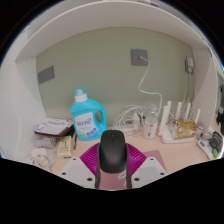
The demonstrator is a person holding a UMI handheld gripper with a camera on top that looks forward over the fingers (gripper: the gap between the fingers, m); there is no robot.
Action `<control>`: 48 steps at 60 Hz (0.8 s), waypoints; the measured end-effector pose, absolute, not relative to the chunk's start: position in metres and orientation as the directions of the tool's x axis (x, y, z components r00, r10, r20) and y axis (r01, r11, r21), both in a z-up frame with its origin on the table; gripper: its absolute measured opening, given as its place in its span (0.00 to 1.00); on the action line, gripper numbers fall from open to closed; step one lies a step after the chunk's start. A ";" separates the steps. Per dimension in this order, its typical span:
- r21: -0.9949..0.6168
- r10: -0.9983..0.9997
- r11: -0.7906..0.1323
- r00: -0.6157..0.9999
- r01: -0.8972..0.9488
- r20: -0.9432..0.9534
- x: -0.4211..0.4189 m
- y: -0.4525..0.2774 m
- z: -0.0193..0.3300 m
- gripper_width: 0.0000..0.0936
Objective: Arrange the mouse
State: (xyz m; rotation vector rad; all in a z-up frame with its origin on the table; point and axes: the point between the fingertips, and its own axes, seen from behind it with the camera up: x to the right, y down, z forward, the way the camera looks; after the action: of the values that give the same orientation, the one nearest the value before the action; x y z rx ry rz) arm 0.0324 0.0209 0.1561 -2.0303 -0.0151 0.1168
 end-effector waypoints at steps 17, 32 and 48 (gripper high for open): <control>-0.727 0.012 -0.687 1.000 0.007 -0.002 0.112 0.025 -0.009 0.44; -0.729 0.017 -0.684 0.999 0.036 0.034 0.117 0.013 0.008 0.87; -0.780 -0.008 -0.622 0.996 0.069 0.094 0.105 -0.056 0.099 0.91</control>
State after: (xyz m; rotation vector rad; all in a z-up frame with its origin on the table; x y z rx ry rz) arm 0.1055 -0.0564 0.0986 -2.2396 -0.0421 -0.1094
